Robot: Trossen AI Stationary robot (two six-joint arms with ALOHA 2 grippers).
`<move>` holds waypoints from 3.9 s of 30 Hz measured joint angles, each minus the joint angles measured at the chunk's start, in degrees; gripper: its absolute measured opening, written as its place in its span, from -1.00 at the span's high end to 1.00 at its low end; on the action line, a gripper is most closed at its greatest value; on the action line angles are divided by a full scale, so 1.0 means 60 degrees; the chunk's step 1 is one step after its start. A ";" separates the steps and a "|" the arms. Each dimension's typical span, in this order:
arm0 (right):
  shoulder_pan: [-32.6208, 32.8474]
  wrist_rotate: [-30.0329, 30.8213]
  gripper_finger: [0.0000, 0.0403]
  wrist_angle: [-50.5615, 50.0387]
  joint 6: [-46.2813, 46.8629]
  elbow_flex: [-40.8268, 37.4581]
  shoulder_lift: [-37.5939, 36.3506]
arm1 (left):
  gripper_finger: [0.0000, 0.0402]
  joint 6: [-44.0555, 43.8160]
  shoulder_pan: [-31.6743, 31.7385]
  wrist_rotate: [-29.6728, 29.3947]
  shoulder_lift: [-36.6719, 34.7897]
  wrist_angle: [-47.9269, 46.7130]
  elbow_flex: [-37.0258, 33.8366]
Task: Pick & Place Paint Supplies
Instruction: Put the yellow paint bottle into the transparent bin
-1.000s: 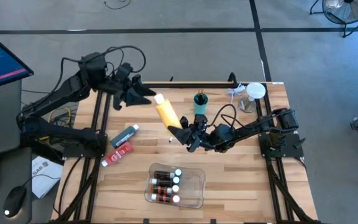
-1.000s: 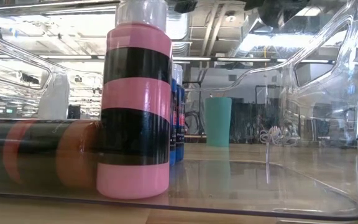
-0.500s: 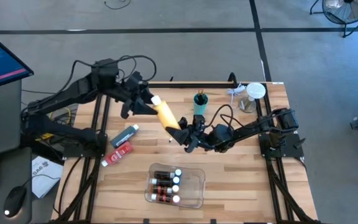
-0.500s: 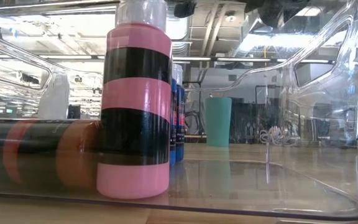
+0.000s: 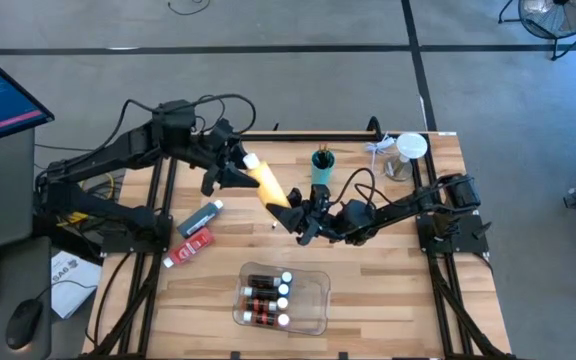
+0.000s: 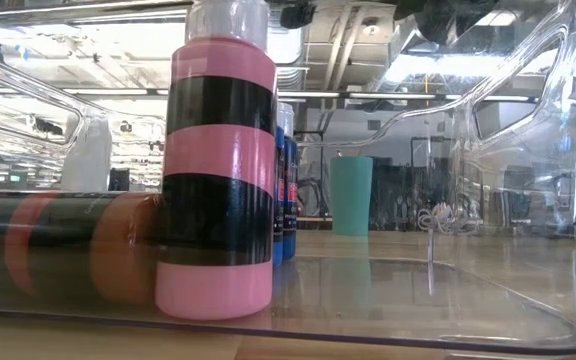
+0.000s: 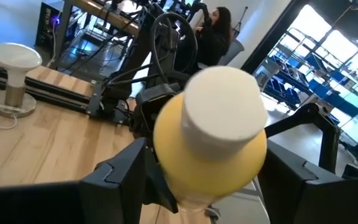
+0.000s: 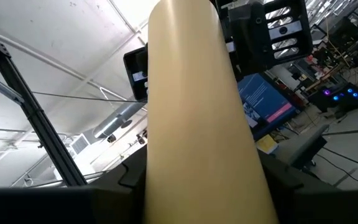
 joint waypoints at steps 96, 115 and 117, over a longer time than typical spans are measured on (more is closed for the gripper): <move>0.2057 0.2791 -0.34 -0.4788 -0.4000 -0.7260 -0.8124 | 0.49 0.3403 -0.6187 -0.6619 0.3736 0.2434 -0.1311; 0.1960 0.3464 -0.34 -0.4077 -0.3713 -0.7260 -0.5985 | 0.49 0.4423 -0.6149 -0.6314 0.5264 0.3431 -0.1321; 0.1960 0.3473 -0.34 -0.4066 -0.3693 -0.7260 -0.5841 | 0.49 0.4424 -0.6067 -0.6323 0.5262 0.3468 -0.1322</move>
